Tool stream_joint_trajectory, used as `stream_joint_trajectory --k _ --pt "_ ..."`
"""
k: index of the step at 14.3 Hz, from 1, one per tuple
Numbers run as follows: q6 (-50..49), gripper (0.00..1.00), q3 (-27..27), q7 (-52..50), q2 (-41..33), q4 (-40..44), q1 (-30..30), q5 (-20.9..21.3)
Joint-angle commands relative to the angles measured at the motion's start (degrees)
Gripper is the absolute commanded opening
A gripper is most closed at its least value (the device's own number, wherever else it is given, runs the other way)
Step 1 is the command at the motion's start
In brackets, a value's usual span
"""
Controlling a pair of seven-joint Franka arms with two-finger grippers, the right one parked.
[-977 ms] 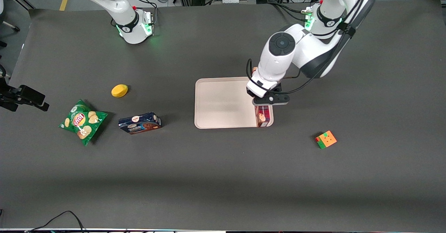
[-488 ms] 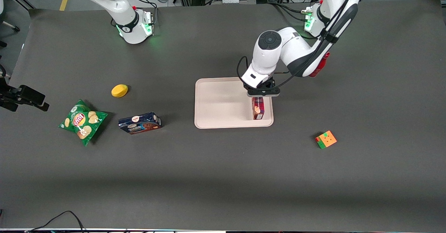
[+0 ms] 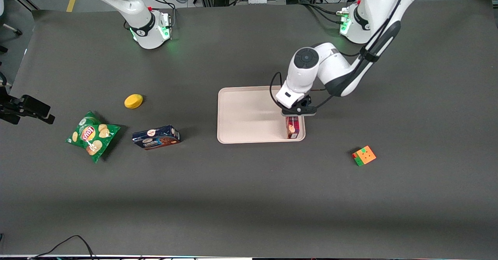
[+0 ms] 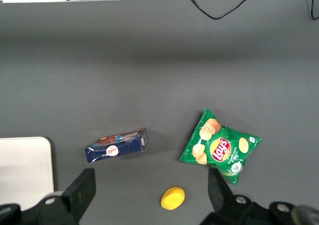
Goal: Place red cookie box on tray
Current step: 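Lower the cookie box onto the tray beside its rim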
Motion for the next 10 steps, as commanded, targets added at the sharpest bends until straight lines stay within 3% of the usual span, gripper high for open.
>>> stream_joint_trajectory --k 1,5,6,8,10 --pt "2.4 0.14 0.3 -1.9 2.0 0.3 0.0 2.1" --pt "2.4 0.16 0.3 -2.9 2.2 0.3 -0.1 2.1" --pt "2.4 0.29 0.3 -3.0 2.3 0.3 -0.1 2.1" --pt "1.7 1.0 0.4 -3.0 2.3 0.3 0.0 2.1" --pt "1.4 1.0 0.7 -2.8 2.2 0.8 0.0 2.1"
